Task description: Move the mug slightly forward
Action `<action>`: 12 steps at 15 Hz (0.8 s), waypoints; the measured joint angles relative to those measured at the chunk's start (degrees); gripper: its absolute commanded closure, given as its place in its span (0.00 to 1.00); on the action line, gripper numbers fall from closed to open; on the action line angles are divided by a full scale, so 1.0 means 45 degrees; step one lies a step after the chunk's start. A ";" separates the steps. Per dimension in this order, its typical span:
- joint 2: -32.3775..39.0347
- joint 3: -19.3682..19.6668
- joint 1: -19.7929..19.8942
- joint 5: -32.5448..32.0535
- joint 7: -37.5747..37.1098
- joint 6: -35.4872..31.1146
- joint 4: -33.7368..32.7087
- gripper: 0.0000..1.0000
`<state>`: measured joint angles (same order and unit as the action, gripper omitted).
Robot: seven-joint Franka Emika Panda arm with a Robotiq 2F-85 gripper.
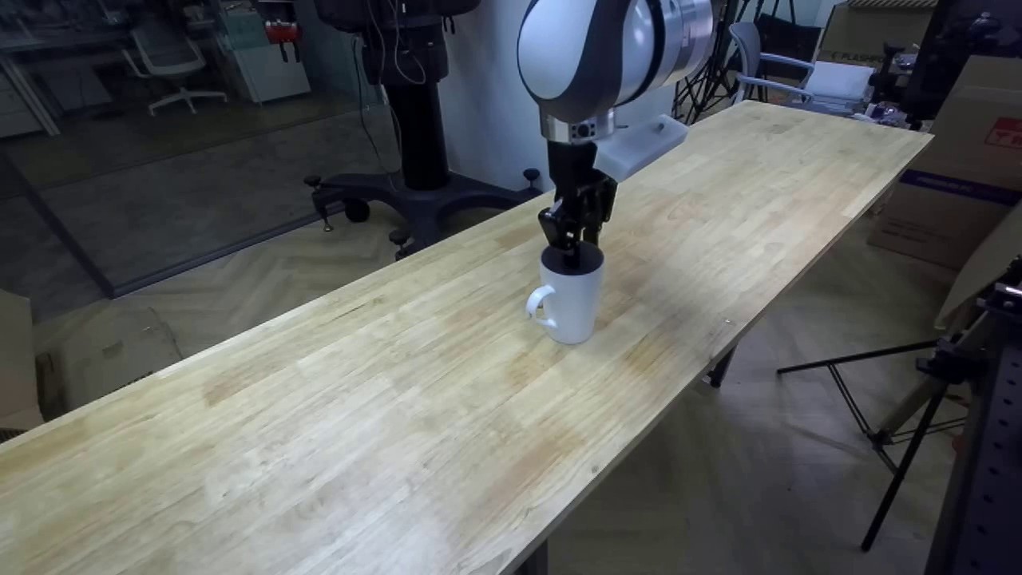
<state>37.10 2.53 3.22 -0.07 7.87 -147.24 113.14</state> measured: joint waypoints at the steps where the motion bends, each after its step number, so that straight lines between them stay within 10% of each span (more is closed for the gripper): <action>1: 0.0000 -0.0021 -0.0018 -0.0004 0.0000 0.0104 -0.0019 0.95; 12: -0.0018 -0.0253 -0.0049 -0.0193 0.0047 0.1070 -0.0234 0.98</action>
<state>37.02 1.39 3.00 -0.94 8.08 -142.43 112.08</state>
